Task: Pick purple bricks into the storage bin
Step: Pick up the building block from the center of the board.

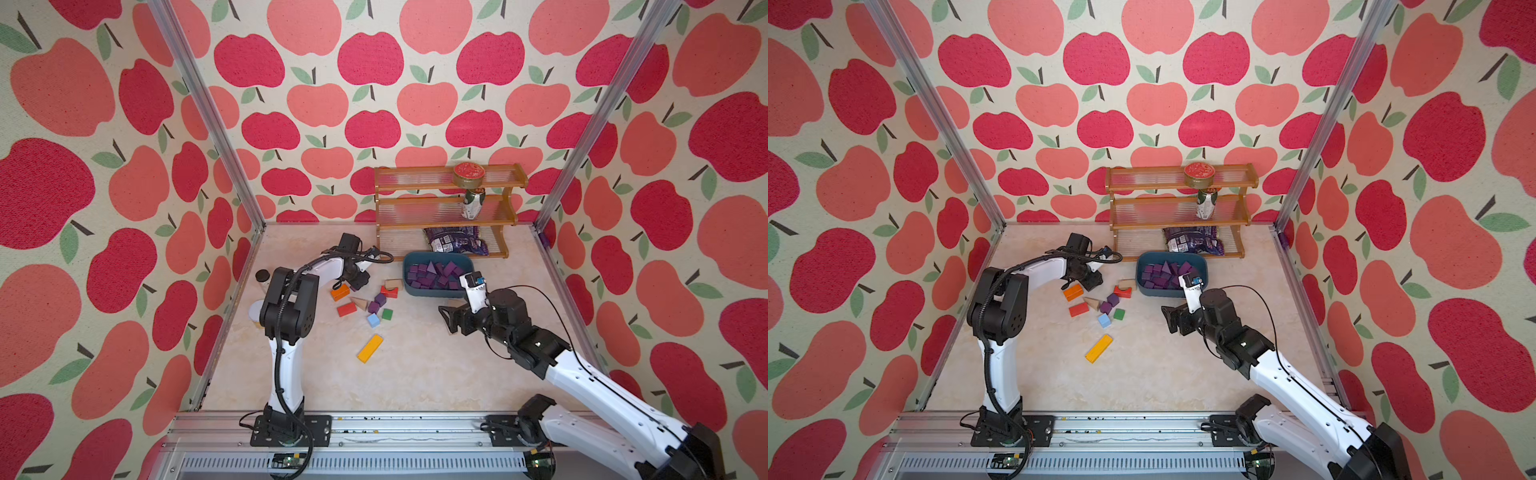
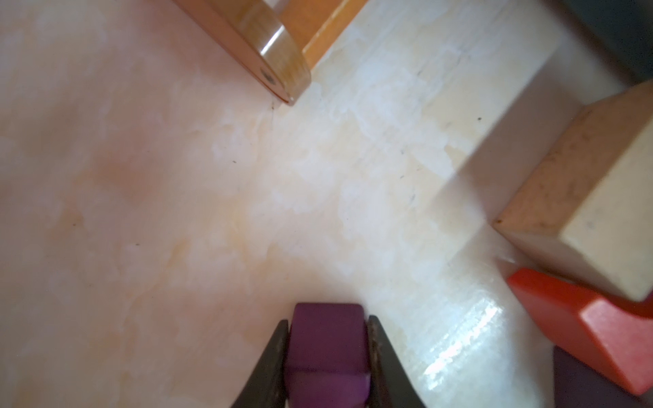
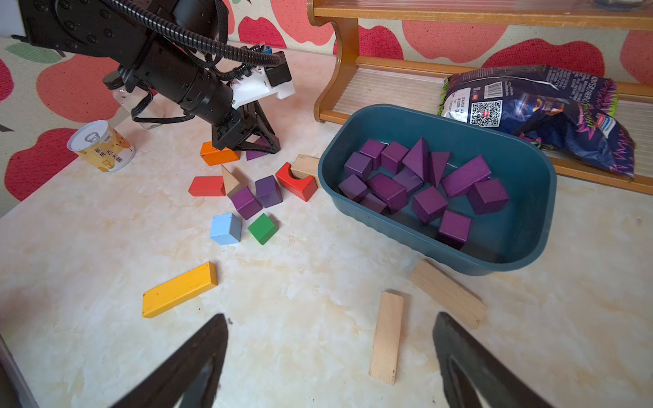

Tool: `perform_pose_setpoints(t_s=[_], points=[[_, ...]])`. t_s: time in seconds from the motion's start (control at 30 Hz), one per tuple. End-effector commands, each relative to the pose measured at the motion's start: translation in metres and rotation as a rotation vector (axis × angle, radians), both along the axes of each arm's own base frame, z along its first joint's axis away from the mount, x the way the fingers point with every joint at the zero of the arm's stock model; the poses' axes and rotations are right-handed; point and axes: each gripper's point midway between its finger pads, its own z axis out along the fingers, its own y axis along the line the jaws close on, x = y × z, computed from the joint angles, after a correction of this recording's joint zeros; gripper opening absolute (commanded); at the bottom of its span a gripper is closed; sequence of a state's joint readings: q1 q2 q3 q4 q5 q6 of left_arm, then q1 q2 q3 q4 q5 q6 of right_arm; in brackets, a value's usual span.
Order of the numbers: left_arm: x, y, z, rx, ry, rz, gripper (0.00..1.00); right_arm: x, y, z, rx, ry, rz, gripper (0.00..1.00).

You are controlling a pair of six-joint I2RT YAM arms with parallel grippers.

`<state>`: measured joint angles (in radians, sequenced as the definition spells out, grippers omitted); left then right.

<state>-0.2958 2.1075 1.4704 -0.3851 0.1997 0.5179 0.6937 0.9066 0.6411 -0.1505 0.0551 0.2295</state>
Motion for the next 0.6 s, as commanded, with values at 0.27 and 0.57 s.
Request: perform_pose_setpoints(t_s=[0.27,0.57], points=[[-0.010,0.001,0.016,-0.007,0.014,0.043,0.22,-0.003,-0.013,-0.009,-0.017,0.016,-0.049,0.94],[-0.009,-0.040,0.061,-0.075,-0.034,0.041,0.22,-0.005,-0.015,-0.003,0.010,-0.014,-0.055,0.99]])
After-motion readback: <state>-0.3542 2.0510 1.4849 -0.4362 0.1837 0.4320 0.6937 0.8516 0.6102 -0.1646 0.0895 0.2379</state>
